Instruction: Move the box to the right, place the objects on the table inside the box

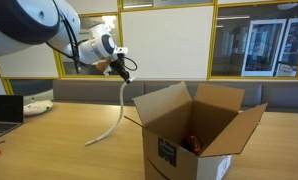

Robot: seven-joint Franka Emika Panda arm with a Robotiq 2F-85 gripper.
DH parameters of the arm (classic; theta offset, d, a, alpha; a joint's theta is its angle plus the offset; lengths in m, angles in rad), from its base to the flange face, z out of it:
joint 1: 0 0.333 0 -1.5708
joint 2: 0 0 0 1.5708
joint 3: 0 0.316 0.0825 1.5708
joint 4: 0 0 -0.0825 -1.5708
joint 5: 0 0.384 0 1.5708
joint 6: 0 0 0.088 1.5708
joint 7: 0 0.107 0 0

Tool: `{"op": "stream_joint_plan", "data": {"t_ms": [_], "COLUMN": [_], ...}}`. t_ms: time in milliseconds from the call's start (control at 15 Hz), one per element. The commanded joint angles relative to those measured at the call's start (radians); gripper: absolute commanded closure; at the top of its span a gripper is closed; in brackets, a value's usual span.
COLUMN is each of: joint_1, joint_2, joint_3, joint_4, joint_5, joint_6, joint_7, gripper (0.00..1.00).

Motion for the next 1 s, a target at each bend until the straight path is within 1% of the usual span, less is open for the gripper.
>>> {"op": "stream_joint_plan", "data": {"t_ms": [0,267,533,800,933], "joint_1": [-0.002,-0.03,-0.073,-0.158,-0.215], "joint_2": [-0.239,-0.444,-0.635,-0.818,-0.911], "joint_3": [0.03,0.068,0.113,0.178,0.211], "joint_4": [-0.233,-0.388,-0.484,-0.543,-0.573], "joint_5": [-0.062,-0.094,-0.158,-0.233,-0.245], "joint_6": [-0.019,-0.073,-0.138,-0.188,-0.212], "joint_7": [0.04,0.056,0.127,0.221,0.235], "gripper": [0.88,0.88,0.88,0.88,0.88]}}
